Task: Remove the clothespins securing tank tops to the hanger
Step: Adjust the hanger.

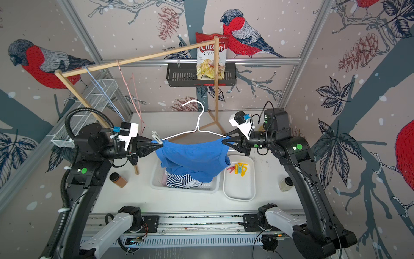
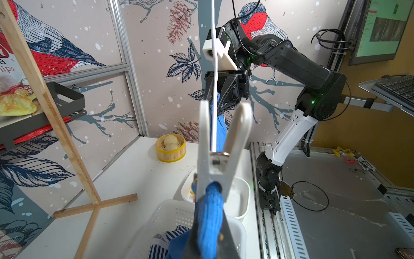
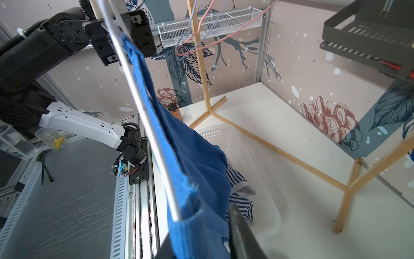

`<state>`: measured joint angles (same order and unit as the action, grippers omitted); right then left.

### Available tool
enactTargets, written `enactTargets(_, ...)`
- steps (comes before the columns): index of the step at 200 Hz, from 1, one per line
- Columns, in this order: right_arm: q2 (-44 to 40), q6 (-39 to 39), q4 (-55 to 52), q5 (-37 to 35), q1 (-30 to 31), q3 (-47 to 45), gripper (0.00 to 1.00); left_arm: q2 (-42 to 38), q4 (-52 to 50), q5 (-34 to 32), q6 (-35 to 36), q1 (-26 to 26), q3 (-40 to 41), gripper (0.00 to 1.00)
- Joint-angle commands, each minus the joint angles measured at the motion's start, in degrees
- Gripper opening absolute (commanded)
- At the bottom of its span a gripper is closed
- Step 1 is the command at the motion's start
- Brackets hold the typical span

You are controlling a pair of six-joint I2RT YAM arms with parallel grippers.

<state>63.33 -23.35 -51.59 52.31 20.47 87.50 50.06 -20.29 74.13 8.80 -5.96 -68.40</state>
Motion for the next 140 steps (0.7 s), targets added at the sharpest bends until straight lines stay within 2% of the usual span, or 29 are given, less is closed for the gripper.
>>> enactTargets(1,-0.9,0.8,2.6,1.3,0.3,-0.9,0.09,-0.7,1.8,1.3,0.3,-0.2,-0.5,0.06)
enactTargets(10,-1.5,0.5,2.8,1.1,0.3,-1.3,0.0,-0.8,1.8,1.2,0.3,-0.2,-0.7,0.1)
enactTargets(38,-4.0,0.0,4.0,-0.1,0.2,-3.1,0.0,0.0,0.6,0.0,0.5,-0.2,-2.2,0.33)
enactTargets(44,-4.5,-0.2,4.1,-0.4,0.3,-3.4,0.0,0.1,0.0,-0.3,0.8,-0.2,-2.6,0.44)
enactTargets(51,-5.0,-0.6,4.1,-0.7,0.3,-3.6,0.0,0.4,-0.5,-1.1,1.0,-0.1,-3.1,0.67)
enactTargets(56,-5.3,-0.9,4.0,-0.8,0.2,-3.7,0.0,0.5,-0.6,-1.6,0.9,-0.1,-3.3,0.79)
enactTargets(68,-6.0,-1.3,3.5,-1.3,0.3,-3.9,0.0,0.6,-0.9,-2.0,1.2,-0.1,-4.0,0.97)
enactTargets(85,-6.5,-1.9,2.4,-2.6,0.3,-3.8,0.0,1.2,-1.6,-1.0,2.1,0.4,-5.8,0.98)
enactTargets(114,-6.9,-2.4,1.7,-4.8,0.3,-4.5,0.0,2.5,0.5,4.5,1.5,3.3,-9.2,0.98)
enactTargets(140,-7.8,-2.3,2.2,-4.5,0.3,-5.5,0.0,2.8,2.7,4.7,1.1,4.3,-10.2,0.98)
